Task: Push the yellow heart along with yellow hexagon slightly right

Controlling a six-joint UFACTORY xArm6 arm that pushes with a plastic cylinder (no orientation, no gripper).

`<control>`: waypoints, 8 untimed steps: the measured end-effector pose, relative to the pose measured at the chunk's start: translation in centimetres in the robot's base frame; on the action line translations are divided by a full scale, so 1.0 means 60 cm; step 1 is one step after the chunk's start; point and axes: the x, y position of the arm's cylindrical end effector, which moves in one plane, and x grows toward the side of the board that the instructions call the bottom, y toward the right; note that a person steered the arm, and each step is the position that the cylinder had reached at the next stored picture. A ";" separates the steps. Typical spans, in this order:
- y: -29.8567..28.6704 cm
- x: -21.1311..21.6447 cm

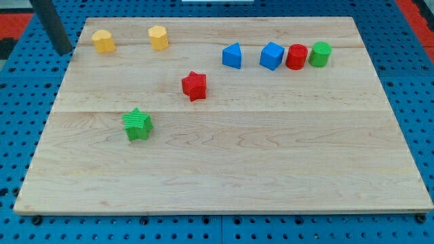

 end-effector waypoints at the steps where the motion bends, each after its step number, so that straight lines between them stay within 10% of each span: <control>1: 0.114 -0.005; 3: 0.284 -0.046; 5: 0.177 -0.126; 8: 0.343 -0.066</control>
